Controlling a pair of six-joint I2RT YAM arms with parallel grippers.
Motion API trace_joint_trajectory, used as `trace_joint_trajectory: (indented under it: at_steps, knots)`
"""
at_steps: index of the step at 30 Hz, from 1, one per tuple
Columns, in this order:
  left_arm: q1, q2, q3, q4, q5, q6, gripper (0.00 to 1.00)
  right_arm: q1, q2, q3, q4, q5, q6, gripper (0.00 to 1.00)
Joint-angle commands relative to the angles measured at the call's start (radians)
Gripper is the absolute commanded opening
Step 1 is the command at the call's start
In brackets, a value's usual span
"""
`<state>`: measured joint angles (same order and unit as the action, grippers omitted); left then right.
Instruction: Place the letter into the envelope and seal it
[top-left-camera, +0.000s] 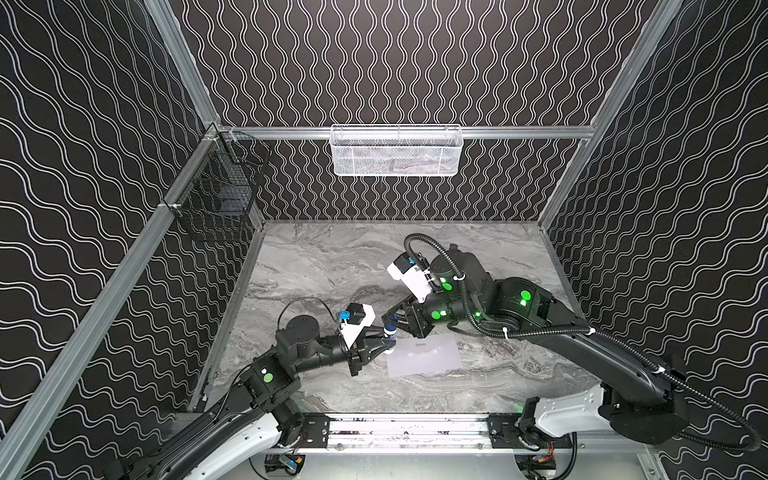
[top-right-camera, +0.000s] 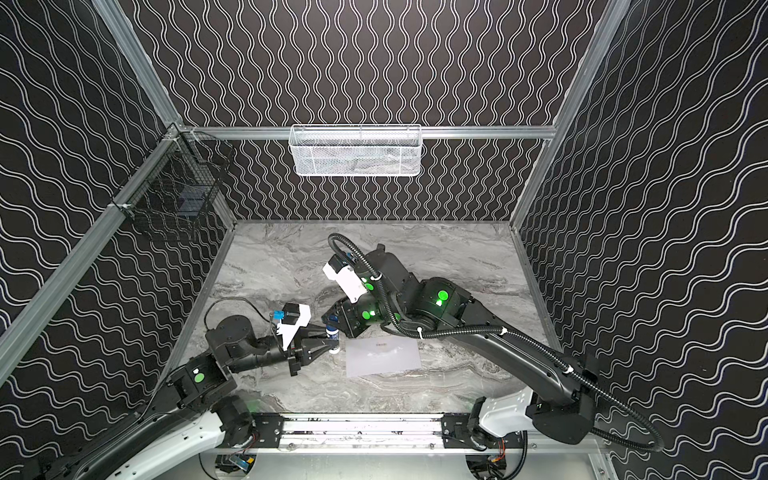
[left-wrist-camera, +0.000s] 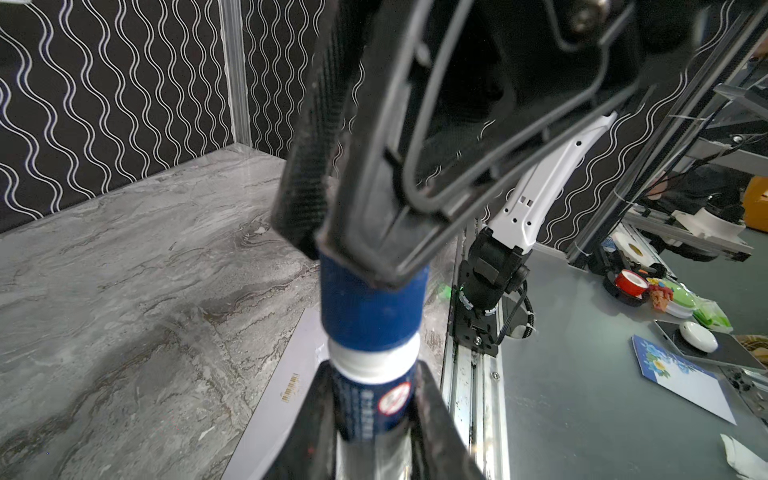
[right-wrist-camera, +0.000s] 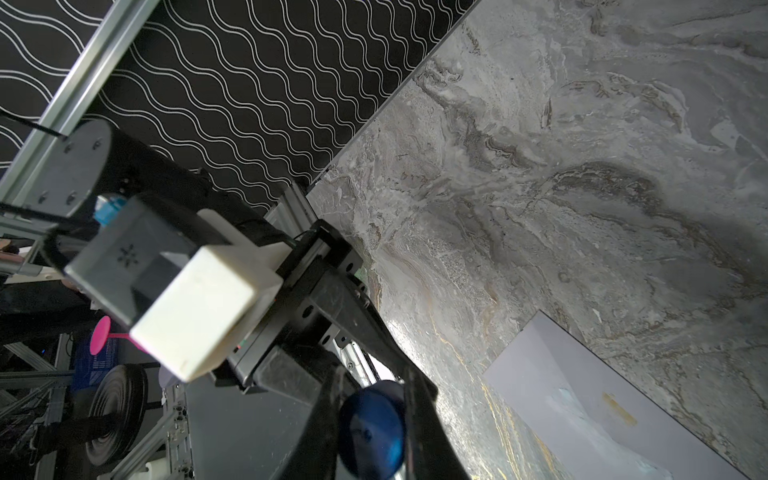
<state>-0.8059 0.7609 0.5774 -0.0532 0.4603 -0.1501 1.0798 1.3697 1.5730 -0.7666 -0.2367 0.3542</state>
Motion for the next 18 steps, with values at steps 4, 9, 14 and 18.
trace_joint_trajectory:
  at_steps: [4, 9, 14, 18]
  knots:
    - [0.0, -0.005, 0.027, 0.087, -0.009, -0.022, 0.0, 0.005, 0.008, -0.017, -0.139, -0.049, -0.129, 0.12]
    - [0.0, -0.004, 0.019, 0.081, -0.02, -0.032, 0.0, 0.005, -0.001, -0.034, -0.185, -0.066, -0.177, 0.12]
    - [0.0, -0.001, 0.022, 0.073, -0.029, -0.036, 0.0, 0.003, -0.013, -0.072, -0.217, -0.084, -0.203, 0.11]
    - [0.0, 0.018, 0.034, 0.06, -0.027, -0.027, 0.0, -0.035, 0.03, -0.065, -0.25, -0.163, -0.163, 0.1]
